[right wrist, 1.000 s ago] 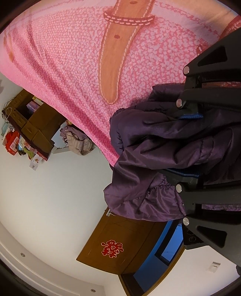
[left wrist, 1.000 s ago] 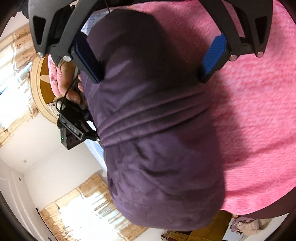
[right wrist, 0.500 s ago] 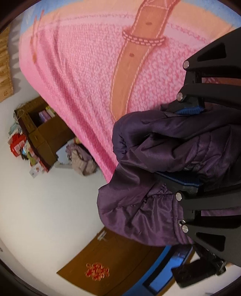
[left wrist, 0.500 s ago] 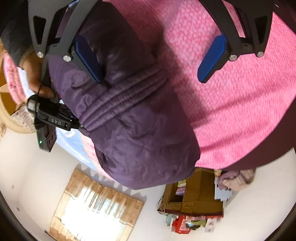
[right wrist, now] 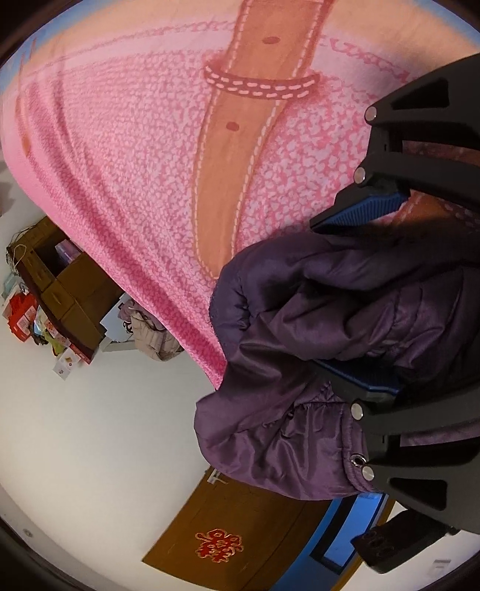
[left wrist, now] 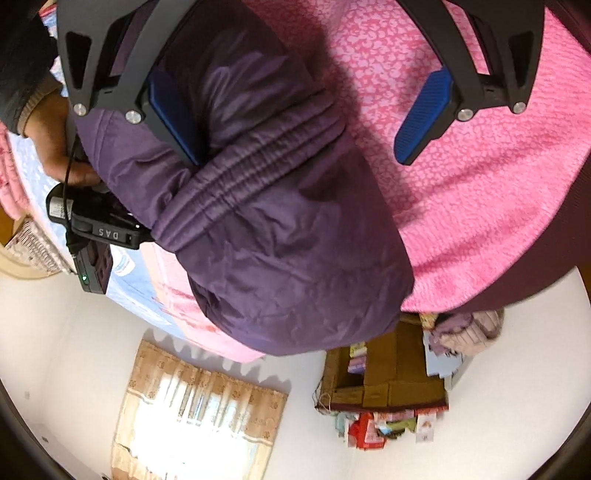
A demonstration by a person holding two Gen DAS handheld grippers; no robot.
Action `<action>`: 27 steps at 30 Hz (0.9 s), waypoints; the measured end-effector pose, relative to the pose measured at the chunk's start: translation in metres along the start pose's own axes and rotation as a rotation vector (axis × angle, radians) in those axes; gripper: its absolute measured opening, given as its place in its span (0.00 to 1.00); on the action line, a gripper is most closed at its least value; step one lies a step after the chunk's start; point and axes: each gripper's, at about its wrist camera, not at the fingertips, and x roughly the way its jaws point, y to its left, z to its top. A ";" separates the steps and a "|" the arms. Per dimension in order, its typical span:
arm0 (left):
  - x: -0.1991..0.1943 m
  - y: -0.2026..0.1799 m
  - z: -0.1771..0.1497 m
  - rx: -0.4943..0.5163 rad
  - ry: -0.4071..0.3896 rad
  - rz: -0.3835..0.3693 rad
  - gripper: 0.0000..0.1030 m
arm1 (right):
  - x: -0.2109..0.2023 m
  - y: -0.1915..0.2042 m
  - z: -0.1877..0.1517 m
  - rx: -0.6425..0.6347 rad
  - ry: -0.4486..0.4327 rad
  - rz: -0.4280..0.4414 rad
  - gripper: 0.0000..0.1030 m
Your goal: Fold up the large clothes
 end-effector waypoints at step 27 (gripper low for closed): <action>-0.118 -0.029 -0.001 0.154 -0.238 0.121 1.00 | -0.202 0.144 -0.103 -0.328 -0.441 -0.364 0.74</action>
